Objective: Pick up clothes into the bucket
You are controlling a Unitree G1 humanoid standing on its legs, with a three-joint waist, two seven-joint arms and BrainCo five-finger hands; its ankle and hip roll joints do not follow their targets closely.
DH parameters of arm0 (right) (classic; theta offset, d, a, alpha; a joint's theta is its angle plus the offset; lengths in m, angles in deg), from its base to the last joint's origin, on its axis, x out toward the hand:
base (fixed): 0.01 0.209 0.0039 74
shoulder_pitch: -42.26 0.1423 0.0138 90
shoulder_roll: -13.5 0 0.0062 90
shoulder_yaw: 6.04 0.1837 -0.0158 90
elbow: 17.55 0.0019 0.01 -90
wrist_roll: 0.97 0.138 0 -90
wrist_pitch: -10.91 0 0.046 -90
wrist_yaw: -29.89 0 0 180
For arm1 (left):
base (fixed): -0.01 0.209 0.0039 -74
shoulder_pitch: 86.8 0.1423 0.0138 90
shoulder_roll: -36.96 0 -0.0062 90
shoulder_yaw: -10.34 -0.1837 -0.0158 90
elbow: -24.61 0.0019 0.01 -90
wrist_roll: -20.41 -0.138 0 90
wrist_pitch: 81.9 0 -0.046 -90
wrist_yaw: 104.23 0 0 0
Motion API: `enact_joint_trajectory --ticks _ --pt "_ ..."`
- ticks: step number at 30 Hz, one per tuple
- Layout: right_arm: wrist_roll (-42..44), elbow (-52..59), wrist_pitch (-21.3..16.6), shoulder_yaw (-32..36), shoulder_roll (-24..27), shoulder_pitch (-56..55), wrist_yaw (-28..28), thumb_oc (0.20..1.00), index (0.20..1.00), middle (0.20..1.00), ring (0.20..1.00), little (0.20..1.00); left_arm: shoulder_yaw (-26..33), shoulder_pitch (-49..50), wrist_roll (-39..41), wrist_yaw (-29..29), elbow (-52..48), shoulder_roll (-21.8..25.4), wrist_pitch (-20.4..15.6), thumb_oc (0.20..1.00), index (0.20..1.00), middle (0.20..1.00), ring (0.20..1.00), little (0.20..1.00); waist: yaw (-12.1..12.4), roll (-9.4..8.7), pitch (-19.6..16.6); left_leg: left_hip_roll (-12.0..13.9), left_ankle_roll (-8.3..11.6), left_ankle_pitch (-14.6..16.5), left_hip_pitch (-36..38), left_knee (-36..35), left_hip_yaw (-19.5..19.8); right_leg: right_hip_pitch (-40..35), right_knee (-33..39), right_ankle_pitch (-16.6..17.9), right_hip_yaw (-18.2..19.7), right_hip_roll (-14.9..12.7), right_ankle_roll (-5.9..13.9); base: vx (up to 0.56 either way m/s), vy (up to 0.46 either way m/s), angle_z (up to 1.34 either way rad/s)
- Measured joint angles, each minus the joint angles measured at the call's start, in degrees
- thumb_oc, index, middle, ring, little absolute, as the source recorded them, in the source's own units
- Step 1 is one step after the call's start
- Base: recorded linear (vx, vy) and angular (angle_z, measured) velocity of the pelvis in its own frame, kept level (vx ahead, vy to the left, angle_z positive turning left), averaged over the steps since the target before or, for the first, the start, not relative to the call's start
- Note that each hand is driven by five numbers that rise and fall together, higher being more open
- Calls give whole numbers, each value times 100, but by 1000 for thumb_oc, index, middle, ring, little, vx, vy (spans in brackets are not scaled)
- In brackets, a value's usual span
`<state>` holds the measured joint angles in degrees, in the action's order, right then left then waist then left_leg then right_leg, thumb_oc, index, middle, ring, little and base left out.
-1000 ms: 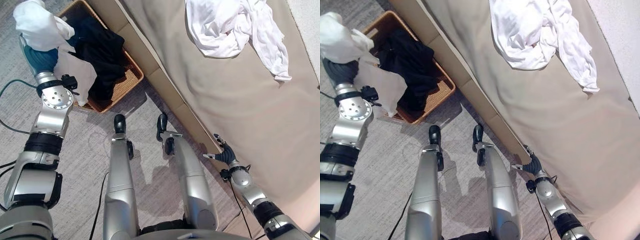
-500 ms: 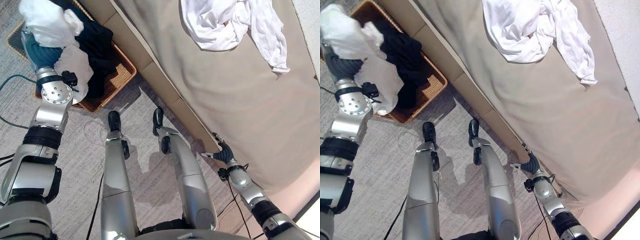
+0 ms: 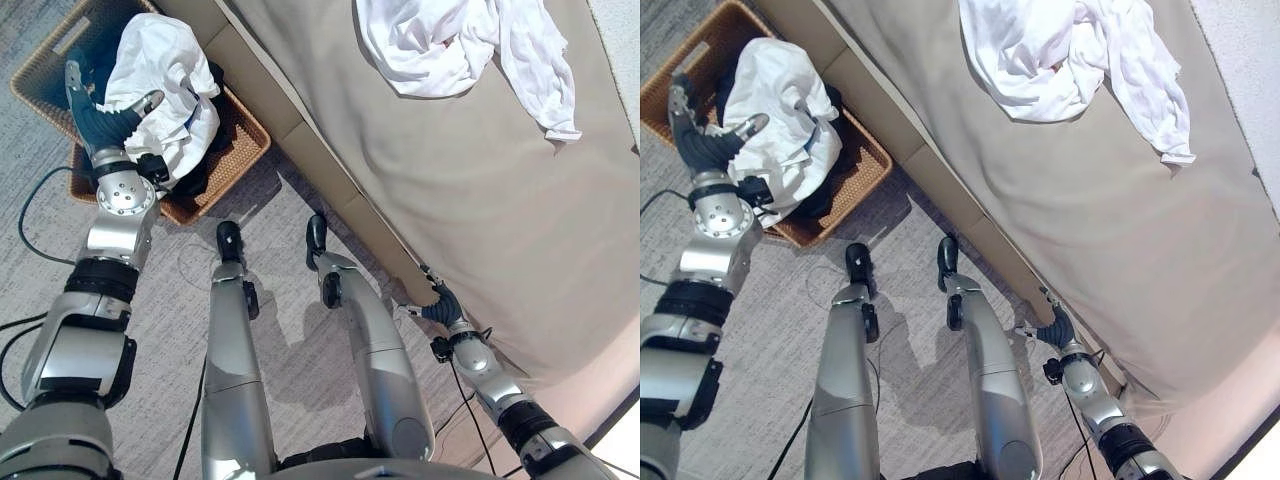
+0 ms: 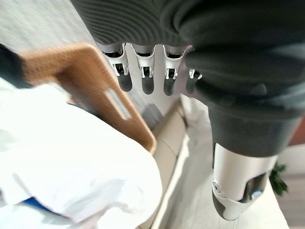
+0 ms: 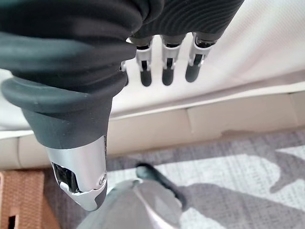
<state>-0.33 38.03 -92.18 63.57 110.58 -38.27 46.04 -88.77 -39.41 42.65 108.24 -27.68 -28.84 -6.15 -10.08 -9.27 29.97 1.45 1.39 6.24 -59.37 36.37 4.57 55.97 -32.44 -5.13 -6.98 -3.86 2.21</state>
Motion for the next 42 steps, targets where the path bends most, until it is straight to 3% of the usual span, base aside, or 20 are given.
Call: enact_joint_trajectory --ticks 6,9,14,17,20,24,30,33,39,42 --pt "-6 924 80 447 -30 1 352 1000 1000 1000 1000 1000 592 1506 -140 43 -176 -822 49 1000 1000 1000 1000 1000 -3 3 1 -35 -18 -184 676 -600 -213 -444 340 90 163 -41 5 -11 12 -4" --pt "-115 1517 -30 747 65 151 624 1000 1000 1000 1000 1000 555 2373 -694 49 -357 -1238 27 1000 1000 1000 1000 1000 221 16 9 -55 15 -294 1249 -952 -299 -864 477 99 235 -58 3 -54 6 -3" --pt "-480 2551 -244 1058 278 391 749 1000 1000 1000 1000 1000 123 2866 -1446 -318 -159 -1155 -76 1000 1000 1000 1000 1000 546 70 19 -100 86 -584 2279 -1824 -389 -1606 792 87 261 -123 -2 8 -39 6" --pt "-696 2678 -333 1187 413 557 800 1000 1000 1000 1000 1000 -234 3116 -1728 -721 -63 -1216 -155 1000 1000 1000 1000 1000 765 312 28 -129 117 -713 2845 -2243 -305 -2141 1003 79 158 -145 -4 45 -43 13" --pt "-859 2690 -341 1284 505 666 821 1000 1000 1000 1000 1000 -660 3285 -2125 -1143 -9 -1137 -176 1000 1000 1000 1000 1000 779 527 27 -169 97 -892 3309 -2640 -274 -2524 1143 91 89 -192 5 40 -42 17" --pt "-1028 2606 -323 1432 814 1168 957 1000 1000 1000 1000 1000 -759 3552 -2153 -1519 135 -1498 -295 1000 1000 1000 1000 1000 820 991 -12 -219 90 -1028 3887 -3030 -170 -3063 1348 82 -7 -250 14 54 -32 13" --pt "-1119 899 -29 1598 1303 2366 1468 1000 1000 1000 1000 1000 -1046 3649 -2292 -1737 190 -1489 -375 1000 1000 1000 1000 1000 1096 1415 -142 -240 58 -1087 4070 -3180 -130 -3159 1276 32 -48 -287 57 39 -16 4" --pt "-1102 193 108 1576 1561 2939 1693 1000 1000 1000 1000 1000 -1233 3728 -2374 -1795 122 -1450 -408 1000 1000 1000 1000 1000 1104 1554 -220 -283 43 -1099 4072 -3175 -105 -3140 1185 -21 -74 -338 68 26 -9 7" --pt "-983 -909 349 1421 2122 3859 1961 1000 1000 1000 1000 1000 -1492 3833 -2314 -1785 131 -1553 -494 1000 1000 1000 1000 1000 1105 1693 -308 -346 33 -1115 3941 -3178 -13 -2958 977 -131 -148 -419 58 17 -16 9" --pt "-910 -1680 479 817 2271 4514 1987 1000 1000 1000 1000 1000 -1718 3836 -2317 -1794 138 -1599 -490 1000 1000 1000 1000 1000 1103 1699 -309 -343 59 -1179 3829 -3186 17 -2810 903 -138 -153 -420 45 3 -7 2"
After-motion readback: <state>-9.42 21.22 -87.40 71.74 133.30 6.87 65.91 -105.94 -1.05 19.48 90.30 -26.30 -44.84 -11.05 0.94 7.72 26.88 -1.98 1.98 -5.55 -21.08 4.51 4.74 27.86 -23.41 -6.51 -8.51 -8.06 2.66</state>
